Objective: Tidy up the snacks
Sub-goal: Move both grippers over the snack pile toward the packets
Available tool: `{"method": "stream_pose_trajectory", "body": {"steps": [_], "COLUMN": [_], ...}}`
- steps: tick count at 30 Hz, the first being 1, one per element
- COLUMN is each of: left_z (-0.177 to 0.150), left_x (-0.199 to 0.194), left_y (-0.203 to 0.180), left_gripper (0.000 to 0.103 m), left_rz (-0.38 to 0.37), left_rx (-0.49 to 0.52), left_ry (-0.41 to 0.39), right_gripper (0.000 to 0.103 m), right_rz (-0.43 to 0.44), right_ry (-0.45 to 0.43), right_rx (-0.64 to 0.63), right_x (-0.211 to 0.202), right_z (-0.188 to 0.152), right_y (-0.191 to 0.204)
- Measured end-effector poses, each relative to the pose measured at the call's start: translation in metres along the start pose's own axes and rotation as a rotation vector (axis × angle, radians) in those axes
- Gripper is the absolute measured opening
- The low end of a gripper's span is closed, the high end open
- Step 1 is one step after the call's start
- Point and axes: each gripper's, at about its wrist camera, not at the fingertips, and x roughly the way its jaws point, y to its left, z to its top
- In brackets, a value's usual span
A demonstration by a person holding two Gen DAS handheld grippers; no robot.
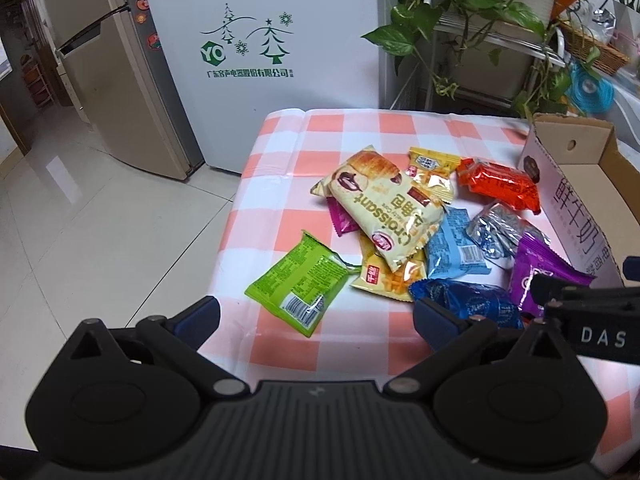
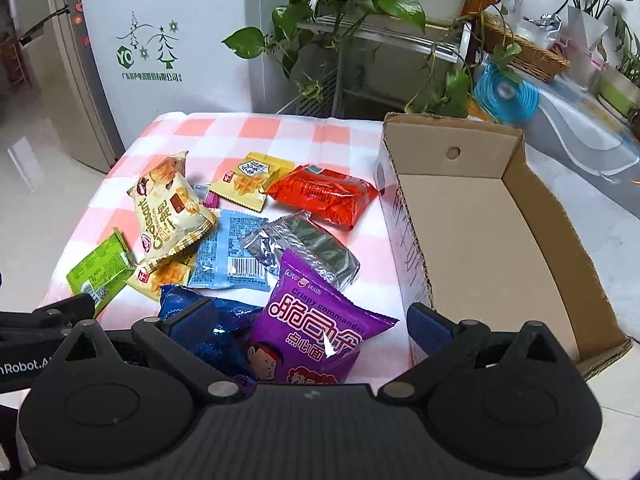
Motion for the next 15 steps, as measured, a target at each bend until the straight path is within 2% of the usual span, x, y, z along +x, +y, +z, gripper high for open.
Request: {"method": "stream_pose_trajectory", "body": {"steps": [15], "left_z": [0.0004], "left_x": [0.0017], "left_y": [0.0021], "left_gripper": [0.102], "left_rz": [0.037], "left_rx": [0.001], "left_ry": [-0.01], "right_gripper": [0.103], "right_rz": [-0.009], "right_ry": [0.015], "right_rx": [-0.023], "right_x": [0.0036], "right_z": [-0.0016], "right_y": [0.0073]}}
